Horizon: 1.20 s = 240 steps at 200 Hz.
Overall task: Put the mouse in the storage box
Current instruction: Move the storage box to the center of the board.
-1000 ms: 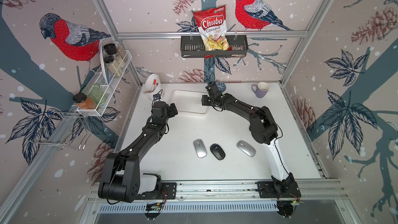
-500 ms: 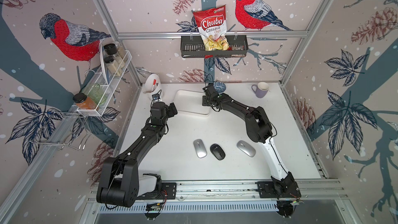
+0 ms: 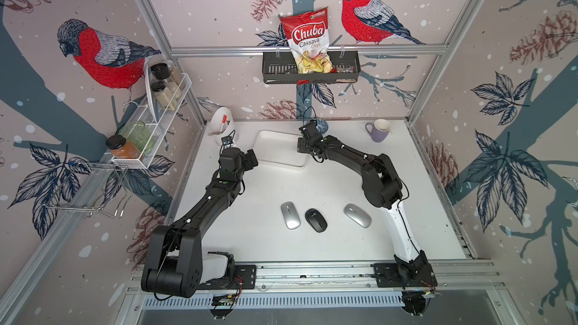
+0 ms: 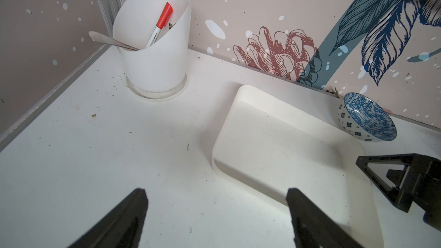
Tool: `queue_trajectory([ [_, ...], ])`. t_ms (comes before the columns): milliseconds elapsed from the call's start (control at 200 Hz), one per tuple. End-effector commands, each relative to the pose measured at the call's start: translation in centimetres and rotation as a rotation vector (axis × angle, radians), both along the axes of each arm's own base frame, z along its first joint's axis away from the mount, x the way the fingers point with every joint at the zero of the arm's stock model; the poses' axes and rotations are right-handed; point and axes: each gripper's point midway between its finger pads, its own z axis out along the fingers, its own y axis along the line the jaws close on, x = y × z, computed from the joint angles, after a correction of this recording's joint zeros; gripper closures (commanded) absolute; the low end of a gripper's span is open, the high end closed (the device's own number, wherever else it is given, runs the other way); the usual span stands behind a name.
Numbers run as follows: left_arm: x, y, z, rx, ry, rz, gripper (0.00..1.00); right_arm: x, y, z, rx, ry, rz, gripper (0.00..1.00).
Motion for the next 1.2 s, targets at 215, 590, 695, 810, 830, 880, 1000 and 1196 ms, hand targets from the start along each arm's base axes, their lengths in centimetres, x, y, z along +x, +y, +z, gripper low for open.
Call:
queue_trajectory([
  [215,0.1,0.0,0.9,-0.008,-0.034,0.001,0.05,0.5,0.2,-2.4,0.015,0.047,-0.019,0.45],
  [590,-0.1,0.3,1.1,0.008,-0.034,0.012,0.04,-0.1,-2.1,-2.2,-0.006,0.055,-0.028,0.73],
  [695,0.1,0.3,1.2,0.014,-0.033,0.014,0.03,-0.2,-3.2,-3.2,-0.016,0.086,-0.028,0.76],
  [810,0.1,0.3,1.2,0.012,-0.032,0.011,0.03,-0.4,-4.3,-3.5,-0.032,0.093,-0.031,0.83],
  [830,0.0,0.3,1.1,0.010,-0.031,0.012,0.03,-0.4,-4.5,-3.5,-0.034,0.094,-0.031,0.84],
  [880,0.0,0.2,1.0,0.003,-0.033,0.011,0.03,-0.4,-4.8,-3.3,-0.036,0.085,-0.017,0.86],
  [1000,0.0,-0.2,0.2,-0.015,-0.026,-0.006,0.03,-1.1,-6.0,-2.6,-0.085,0.065,0.007,0.92],
  [1196,1.0,-1.1,-1.2,-0.013,0.048,-0.055,0.03,-2.9,-9.3,-1.6,-0.130,0.048,0.022,0.99],
])
